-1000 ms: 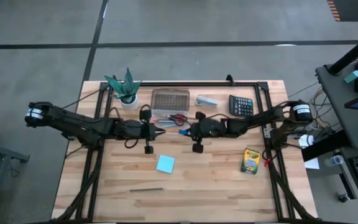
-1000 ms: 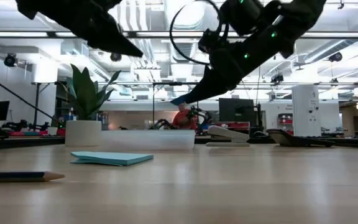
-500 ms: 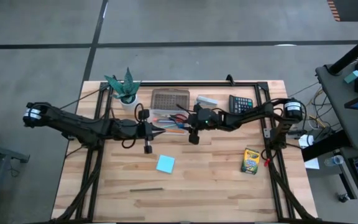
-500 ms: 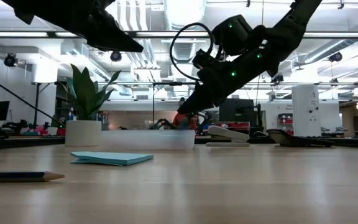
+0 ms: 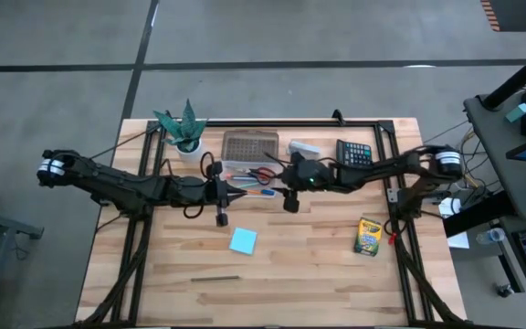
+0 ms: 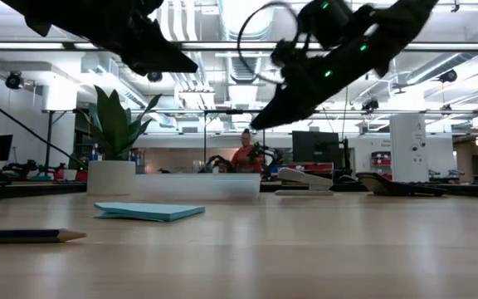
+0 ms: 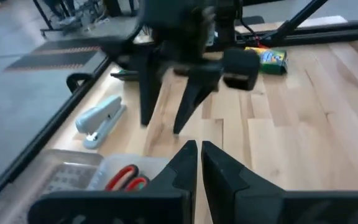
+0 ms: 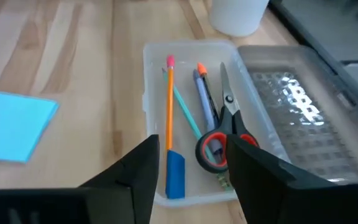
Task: Pack school essentials
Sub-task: Put the blue pencil into the supply box
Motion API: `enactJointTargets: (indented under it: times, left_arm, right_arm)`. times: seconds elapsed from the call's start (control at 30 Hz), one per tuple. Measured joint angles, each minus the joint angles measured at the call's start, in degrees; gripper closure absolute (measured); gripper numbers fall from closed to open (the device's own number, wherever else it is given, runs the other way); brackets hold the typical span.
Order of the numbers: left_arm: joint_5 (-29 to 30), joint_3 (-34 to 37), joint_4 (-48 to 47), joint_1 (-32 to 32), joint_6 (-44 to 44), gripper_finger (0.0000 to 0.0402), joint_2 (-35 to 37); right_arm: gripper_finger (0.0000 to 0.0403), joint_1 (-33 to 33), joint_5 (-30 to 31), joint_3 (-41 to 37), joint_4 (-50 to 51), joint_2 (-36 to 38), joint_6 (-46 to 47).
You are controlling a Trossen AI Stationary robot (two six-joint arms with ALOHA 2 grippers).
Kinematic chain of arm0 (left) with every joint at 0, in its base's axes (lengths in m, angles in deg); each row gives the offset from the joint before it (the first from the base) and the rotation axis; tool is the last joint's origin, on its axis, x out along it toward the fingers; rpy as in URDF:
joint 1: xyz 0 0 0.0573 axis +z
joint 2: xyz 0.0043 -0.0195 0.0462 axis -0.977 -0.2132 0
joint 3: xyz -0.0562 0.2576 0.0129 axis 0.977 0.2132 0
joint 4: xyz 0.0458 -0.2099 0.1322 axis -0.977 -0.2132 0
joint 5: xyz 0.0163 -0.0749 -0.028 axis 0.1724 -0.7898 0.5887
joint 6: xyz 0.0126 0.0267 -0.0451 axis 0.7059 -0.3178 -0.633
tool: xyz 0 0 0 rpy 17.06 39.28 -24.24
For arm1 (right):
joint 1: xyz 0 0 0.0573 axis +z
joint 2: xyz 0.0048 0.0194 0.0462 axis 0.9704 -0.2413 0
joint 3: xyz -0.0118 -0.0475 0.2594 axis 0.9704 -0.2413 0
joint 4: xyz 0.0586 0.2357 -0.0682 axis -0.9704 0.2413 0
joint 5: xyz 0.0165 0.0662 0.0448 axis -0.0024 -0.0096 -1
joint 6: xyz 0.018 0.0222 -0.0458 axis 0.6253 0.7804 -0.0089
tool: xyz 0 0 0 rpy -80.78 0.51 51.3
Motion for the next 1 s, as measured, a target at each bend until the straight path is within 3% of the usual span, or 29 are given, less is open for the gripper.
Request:
enactJointTargets:
  times: [0.17,0.5,0.63,0.77,1.0]
  left_arm:
    - [-0.88,-0.34,0.08,0.00,-7.24,0.0395,-0.28]
    - [-3.21,-7.49,-2.66,-3.19,-21.07,0.0395,-5.82]
    - [-3.57,-13.73,-12.52,-4.69,-22.09,0.0395,-10.63]
    - [-7.53,-20.61,-25.05,-5.98,-27.16,0.0396,-15.67]
    - [-10.30,-31.90,-45.50,-12.50,-29.48,0.0401,-24.51]
  right_arm:
    - [0.0242,5.94,8.08,-5.23,-3.31,6.99,-3.58]
    - [0.0266,13.22,8.02,-18.38,-12.96,23.64,-10.79]
    - [0.0270,14.46,8.12,-22.15,-13.27,30.43,-12.43]
    - [0.0271,14.84,7.97,-24.90,-13.29,36.41,-13.54]
    - [0.0271,14.82,8.06,-28.55,-13.31,43.76,-14.83]
